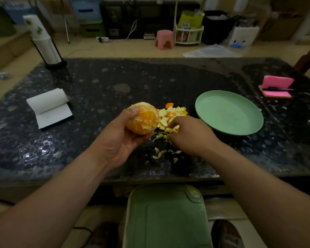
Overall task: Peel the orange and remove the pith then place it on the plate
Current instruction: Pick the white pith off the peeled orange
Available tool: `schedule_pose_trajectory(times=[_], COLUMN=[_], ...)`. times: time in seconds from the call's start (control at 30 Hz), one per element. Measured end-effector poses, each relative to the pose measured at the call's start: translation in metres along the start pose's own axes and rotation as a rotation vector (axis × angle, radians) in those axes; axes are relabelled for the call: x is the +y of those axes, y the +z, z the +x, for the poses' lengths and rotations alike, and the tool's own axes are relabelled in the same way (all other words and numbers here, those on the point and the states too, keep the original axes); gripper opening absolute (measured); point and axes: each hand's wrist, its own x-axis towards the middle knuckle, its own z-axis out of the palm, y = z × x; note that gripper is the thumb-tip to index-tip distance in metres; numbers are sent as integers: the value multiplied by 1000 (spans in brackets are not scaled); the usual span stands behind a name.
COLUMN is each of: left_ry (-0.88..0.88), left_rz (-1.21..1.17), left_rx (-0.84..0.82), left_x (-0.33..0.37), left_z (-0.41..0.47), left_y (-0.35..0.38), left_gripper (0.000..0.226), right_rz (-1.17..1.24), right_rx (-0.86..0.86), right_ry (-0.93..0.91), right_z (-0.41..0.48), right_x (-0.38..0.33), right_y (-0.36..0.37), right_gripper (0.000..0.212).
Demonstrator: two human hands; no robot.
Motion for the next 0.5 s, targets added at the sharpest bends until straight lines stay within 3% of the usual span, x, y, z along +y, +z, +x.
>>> schedule_pose_trajectory(times=[0.1,0.2,0.3,0.4,0.5], left_ry=[-10,-21,-37,-47,-21], left_rz=[-4,-17,-15,7,80], left_rx=[-28,-53,-62,-82,-101], left_x=[-2,-4,-6,-9,-11], left_z=[2,4,6,9,12], left_y=[-1,-2,-2,-2,-3], left_gripper=[49,54,59,60,60], right_rz=[45,38,81,294,407], right_rx=[0,64,101,186,268], right_ry=[-34,-50,-83,-166,-242], right_z=[-3,-4,-7,-11,-18], right_x=[2,6,7,5,2], right_y=[-1,-4,-5,-8,-14], right_gripper=[61,22,31,3,5])
